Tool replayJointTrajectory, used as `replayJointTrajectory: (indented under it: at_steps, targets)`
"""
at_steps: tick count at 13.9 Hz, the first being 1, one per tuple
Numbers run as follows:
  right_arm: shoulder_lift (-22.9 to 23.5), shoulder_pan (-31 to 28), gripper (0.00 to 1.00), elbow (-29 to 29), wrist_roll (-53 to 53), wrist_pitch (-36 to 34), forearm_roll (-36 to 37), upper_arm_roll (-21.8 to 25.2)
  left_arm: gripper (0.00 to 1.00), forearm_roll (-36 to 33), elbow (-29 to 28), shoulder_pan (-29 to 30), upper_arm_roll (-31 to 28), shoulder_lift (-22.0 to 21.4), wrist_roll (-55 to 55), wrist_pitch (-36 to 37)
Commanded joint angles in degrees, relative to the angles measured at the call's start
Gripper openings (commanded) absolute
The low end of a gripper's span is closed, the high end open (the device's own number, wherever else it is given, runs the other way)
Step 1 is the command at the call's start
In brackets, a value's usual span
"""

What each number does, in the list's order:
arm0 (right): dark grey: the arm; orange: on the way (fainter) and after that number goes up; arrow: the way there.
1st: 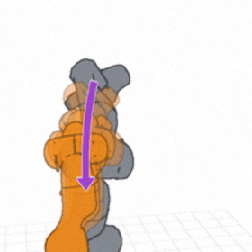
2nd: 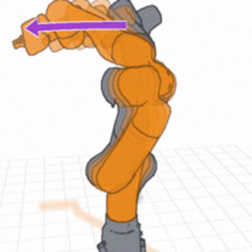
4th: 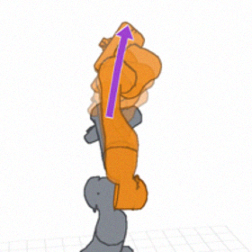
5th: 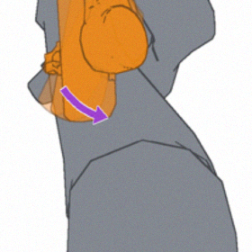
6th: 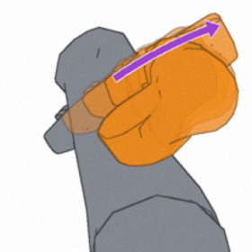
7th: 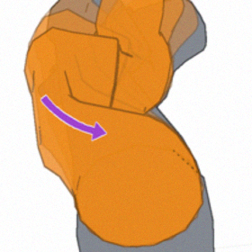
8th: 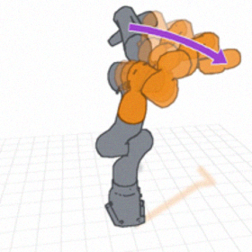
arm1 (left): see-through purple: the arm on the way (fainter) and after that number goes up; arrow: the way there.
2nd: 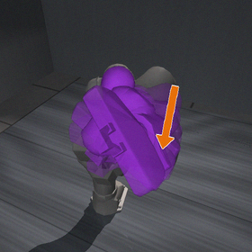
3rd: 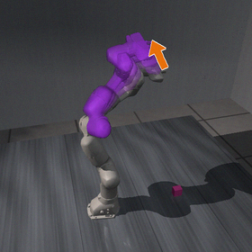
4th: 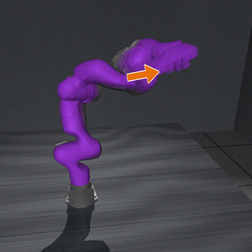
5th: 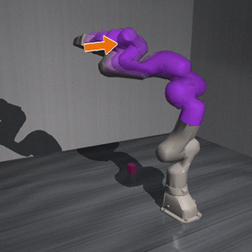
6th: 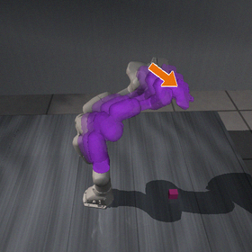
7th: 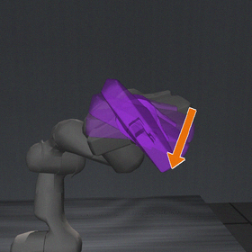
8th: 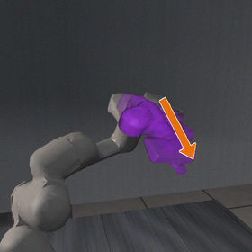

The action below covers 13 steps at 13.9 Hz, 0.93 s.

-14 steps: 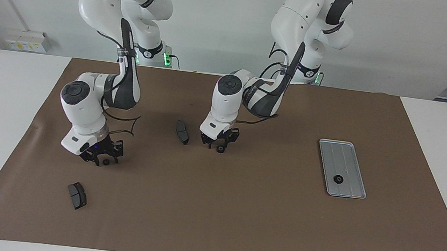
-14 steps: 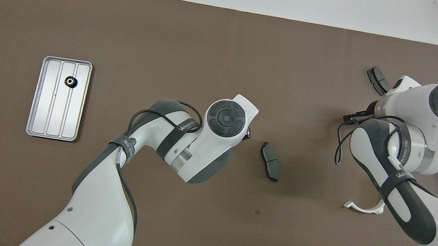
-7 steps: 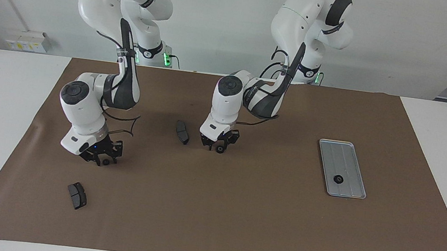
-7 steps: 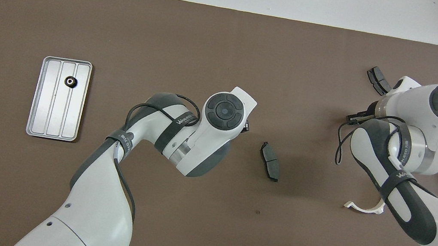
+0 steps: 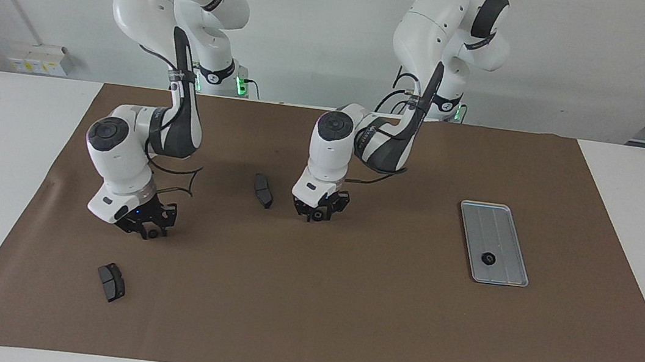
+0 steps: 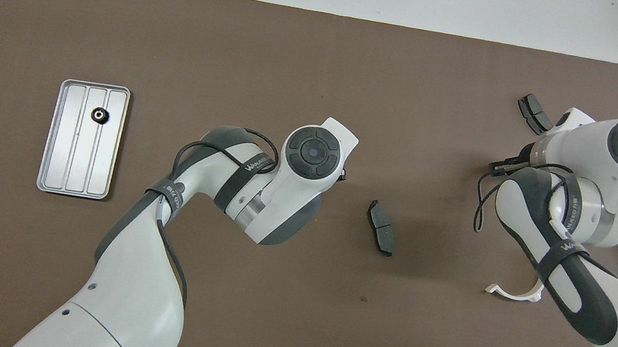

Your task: Pick bearing gear from pile to tray

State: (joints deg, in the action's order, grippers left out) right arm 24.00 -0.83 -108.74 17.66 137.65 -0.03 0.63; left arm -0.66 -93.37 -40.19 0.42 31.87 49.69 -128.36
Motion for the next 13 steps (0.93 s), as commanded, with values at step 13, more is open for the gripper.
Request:
replayJointTrajectory:
  at_steps: [13]
  targets:
    - [-0.3,-0.9,0.47,-0.3,0.5,-1.8,-2.1,-0.4,0.02,-0.5,4.4,13.5,0.2,-2.1,-13.6,9.9]
